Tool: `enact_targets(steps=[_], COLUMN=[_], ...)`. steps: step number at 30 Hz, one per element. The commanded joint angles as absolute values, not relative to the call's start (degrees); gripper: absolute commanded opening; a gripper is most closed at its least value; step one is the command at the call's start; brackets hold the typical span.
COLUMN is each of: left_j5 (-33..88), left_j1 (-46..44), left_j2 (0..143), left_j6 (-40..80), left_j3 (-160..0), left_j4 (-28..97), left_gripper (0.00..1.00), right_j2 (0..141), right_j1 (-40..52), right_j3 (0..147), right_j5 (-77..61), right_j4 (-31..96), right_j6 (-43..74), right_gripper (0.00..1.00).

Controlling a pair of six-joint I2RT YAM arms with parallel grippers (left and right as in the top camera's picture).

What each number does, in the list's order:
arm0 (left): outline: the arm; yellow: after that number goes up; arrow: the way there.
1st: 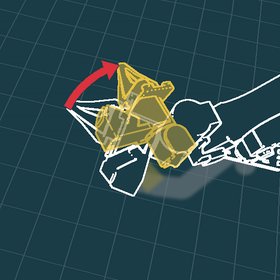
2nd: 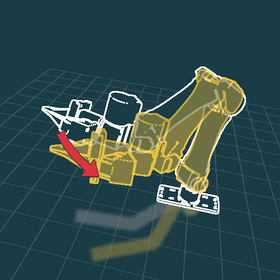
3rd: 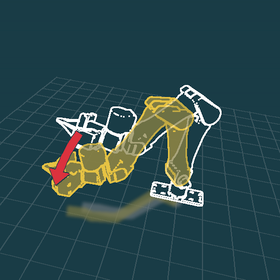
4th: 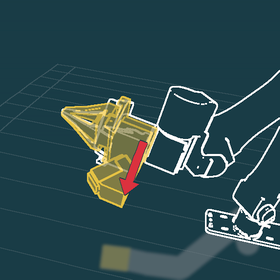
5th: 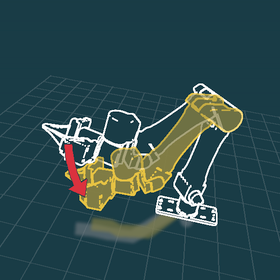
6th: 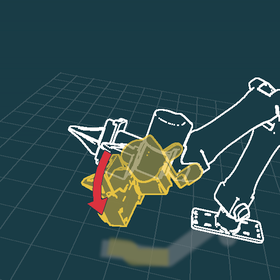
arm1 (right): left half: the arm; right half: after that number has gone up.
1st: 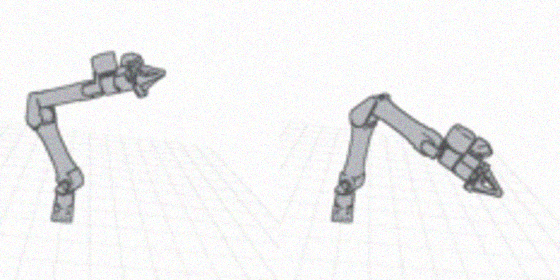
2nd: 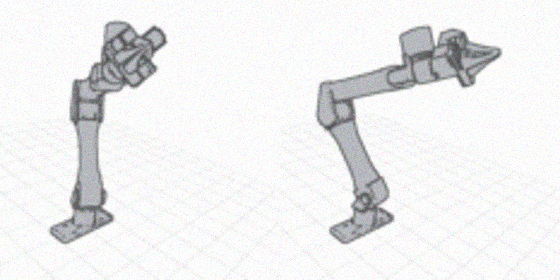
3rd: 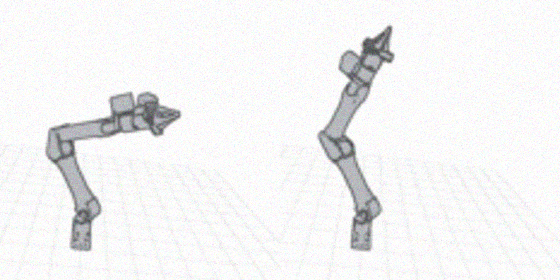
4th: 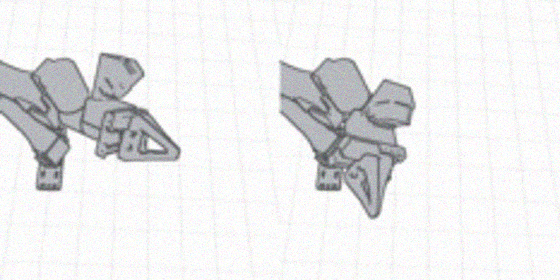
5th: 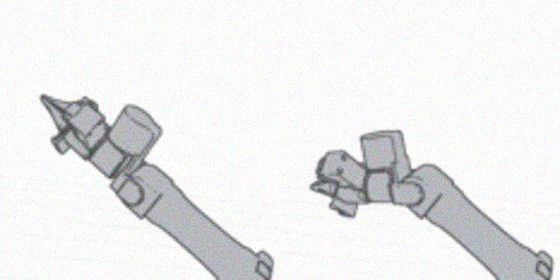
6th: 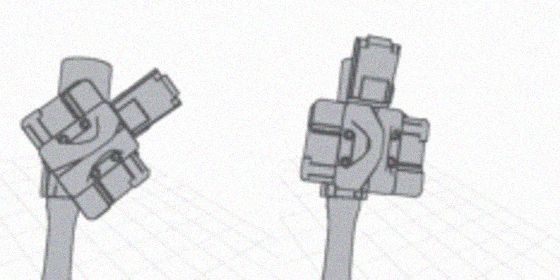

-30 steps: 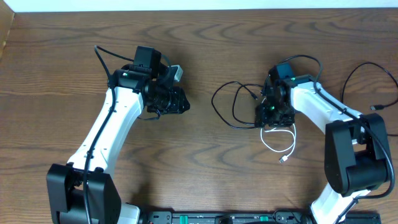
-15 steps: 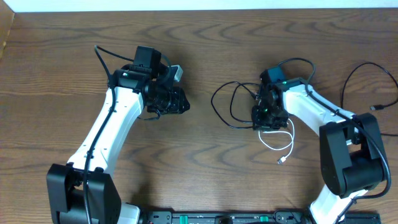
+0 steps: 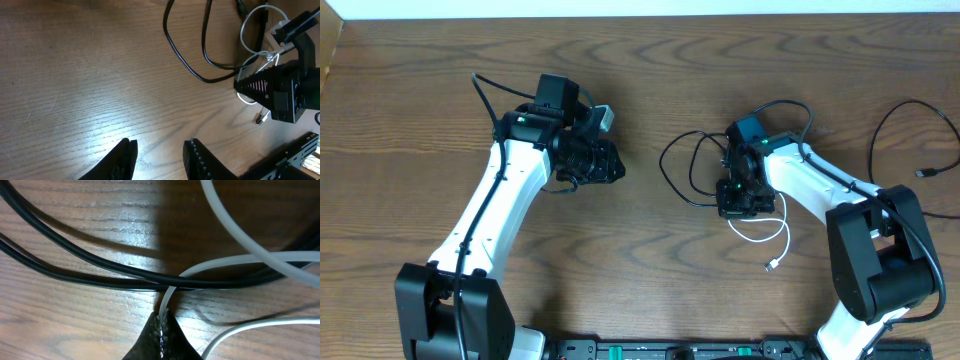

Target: Untangle cables

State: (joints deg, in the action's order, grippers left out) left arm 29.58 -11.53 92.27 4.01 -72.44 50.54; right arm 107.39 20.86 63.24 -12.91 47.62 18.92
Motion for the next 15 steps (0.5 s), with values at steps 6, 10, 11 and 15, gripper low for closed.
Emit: enact_targets(steps=[6, 10, 11, 15], left_j5=[28.84, 28.84, 28.84, 28.84], left_j1=[-11.66, -11.66, -11.66, -11.66], left_j2=[92.49, 92.49, 92.49, 92.49], left_j6=[3.25, 3.25, 3.25, 3.25], left_j3=[-71.96, -71.94, -71.94, -71.94], left_j4=[50.63, 50.65, 50.65, 50.65], left_gripper=[0.35, 0.35, 0.35, 0.35], right_j2=[99.79, 90.8, 88.92, 82.83], right_j1=[20.97, 20.93, 20.93, 20.93], right_j3=[68.18, 74.11, 74.91, 75.66], right_j5=[-23.64, -28.25, -28.14, -21.96], right_j4=[53.91, 55.64, 55.46, 53.6], right_j6=[7.2, 4.8, 4.8, 4.82], right_gripper=[0.01, 0.01, 0.01, 0.05])
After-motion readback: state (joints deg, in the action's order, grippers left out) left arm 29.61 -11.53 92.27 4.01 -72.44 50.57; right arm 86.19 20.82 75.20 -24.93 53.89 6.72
